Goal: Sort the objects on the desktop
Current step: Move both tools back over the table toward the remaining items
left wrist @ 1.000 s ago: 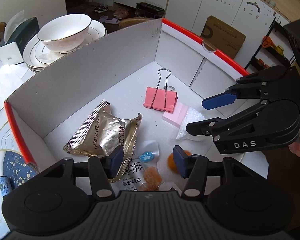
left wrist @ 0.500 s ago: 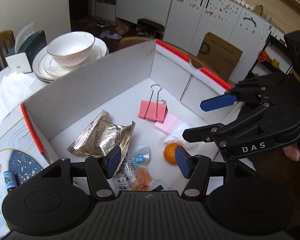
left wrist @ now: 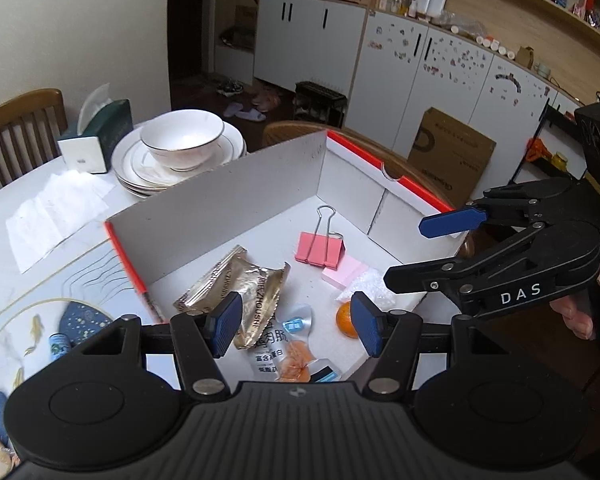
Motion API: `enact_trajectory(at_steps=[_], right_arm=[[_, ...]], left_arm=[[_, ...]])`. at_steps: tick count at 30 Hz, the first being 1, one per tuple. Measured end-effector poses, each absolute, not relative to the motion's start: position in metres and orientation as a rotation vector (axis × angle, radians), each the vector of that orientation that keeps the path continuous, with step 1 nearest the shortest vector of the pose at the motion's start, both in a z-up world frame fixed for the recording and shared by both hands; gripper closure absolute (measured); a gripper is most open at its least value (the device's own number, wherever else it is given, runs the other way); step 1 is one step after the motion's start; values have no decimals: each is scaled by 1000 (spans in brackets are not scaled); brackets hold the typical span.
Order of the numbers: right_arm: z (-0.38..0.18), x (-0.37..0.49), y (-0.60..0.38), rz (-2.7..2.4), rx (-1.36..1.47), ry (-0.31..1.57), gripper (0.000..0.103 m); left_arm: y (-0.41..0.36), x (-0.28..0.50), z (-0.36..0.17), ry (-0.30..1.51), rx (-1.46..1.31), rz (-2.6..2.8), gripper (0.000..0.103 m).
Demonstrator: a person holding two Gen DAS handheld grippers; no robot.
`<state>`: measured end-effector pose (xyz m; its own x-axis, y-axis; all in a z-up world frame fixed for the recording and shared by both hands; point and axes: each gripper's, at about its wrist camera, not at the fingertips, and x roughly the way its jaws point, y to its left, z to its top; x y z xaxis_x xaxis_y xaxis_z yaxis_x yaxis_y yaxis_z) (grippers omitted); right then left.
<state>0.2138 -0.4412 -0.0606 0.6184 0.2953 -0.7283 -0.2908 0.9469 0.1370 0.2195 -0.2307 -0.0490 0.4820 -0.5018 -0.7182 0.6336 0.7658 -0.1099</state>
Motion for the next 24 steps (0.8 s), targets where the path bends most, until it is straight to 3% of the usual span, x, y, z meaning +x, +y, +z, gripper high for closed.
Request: enact_trajectory(at_steps=[2,24], right_arm=[[-59,211,-439,338,13,832,28],[-48,179,-358,303,2,796,27]], left_arm=[[-225,217,-47,801,170,-690,36],[-135,204,-35,743,114,-693,16]])
